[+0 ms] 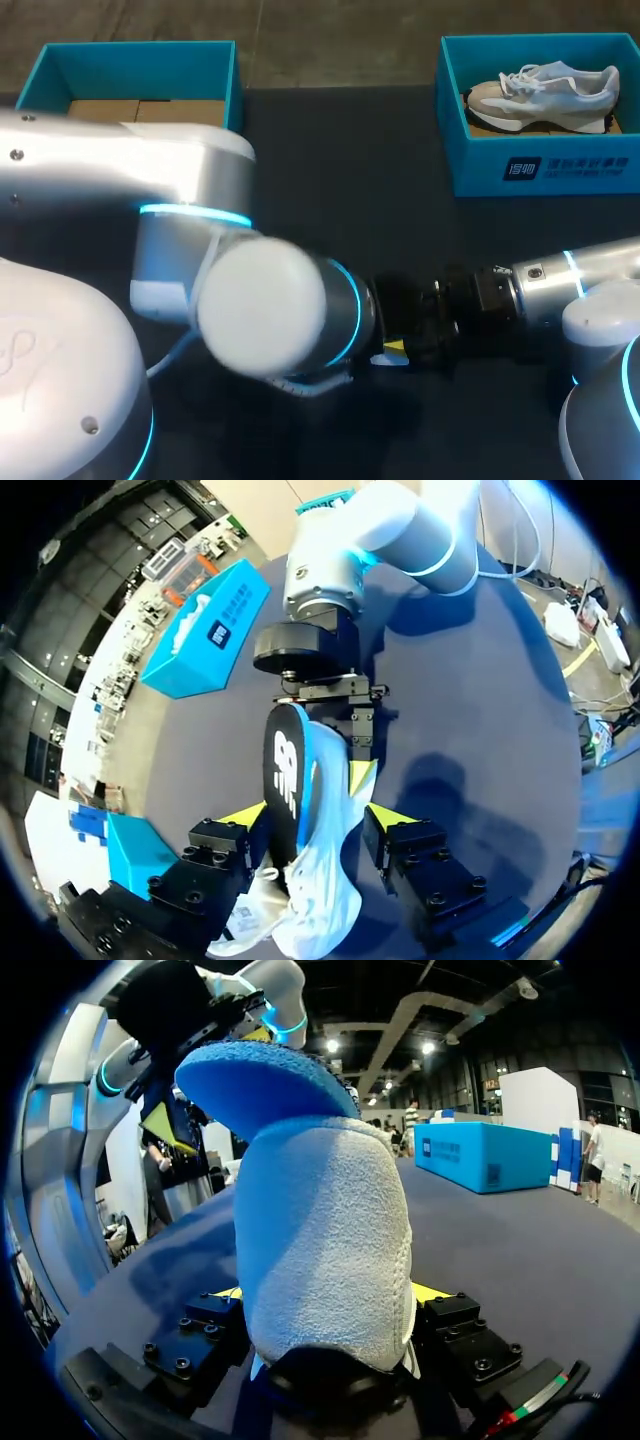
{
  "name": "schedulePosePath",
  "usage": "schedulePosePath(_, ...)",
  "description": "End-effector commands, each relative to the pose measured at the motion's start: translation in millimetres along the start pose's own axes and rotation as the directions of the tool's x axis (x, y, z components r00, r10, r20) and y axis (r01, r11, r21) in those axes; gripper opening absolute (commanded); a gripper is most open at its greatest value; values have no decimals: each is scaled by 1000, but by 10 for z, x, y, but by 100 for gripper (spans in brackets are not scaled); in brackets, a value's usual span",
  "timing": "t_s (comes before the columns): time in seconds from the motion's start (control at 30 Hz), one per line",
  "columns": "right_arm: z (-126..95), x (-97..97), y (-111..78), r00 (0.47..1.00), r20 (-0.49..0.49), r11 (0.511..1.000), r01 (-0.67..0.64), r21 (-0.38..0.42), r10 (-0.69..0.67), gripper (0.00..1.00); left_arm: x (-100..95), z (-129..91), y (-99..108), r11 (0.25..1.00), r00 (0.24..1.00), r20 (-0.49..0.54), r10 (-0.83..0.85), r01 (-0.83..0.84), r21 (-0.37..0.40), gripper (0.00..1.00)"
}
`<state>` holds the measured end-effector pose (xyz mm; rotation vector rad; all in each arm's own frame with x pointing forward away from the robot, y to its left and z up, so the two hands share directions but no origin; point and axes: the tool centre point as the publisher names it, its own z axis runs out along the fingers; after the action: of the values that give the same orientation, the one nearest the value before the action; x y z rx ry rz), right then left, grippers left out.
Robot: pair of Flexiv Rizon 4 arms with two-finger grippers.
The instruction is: Take the shoe out of the shoebox, open the shoe tongue, remove and reinsert the insole, then place the shoe into the shoebox
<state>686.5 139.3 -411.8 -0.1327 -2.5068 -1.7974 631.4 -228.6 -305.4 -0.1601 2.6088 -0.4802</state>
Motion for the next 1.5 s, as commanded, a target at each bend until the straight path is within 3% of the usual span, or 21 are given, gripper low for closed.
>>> schedulePosePath(0.03,8,6,2,1000,2,1000,-1,2,1,0,58,57,-2,1000,1000,24,4,-4,4,50)
schedulePosePath(0.63,8,6,2,1000,2,1000,-1,2,1,0,20,247,-127,1000,989,143,25,-27,10,41)
schedulePosePath(1.0,8,6,2,1000,2,1000,-1,2,1,0,-87,315,-139,1000,989,145,17,-20,21,37)
schedulePosePath(1.2,8,6,2,1000,2,1000,-1,2,1,0,-152,342,-143,1000,988,155,3,-6,18,17)
schedulePosePath(1.23,8,6,2,1000,2,1000,-1,2,1,0,-167,345,-143,1000,988,156,-2,-1,19,12)
schedulePosePath(1.27,8,6,2,1000,2,1000,-1,2,1,0,-180,348,-143,1000,987,158,-5,2,19,0)
schedulePosePath(1.5,8,6,2,1000,2,1000,-1,2,1,0,-240,371,-177,1000,987,159,-19,16,26,0)
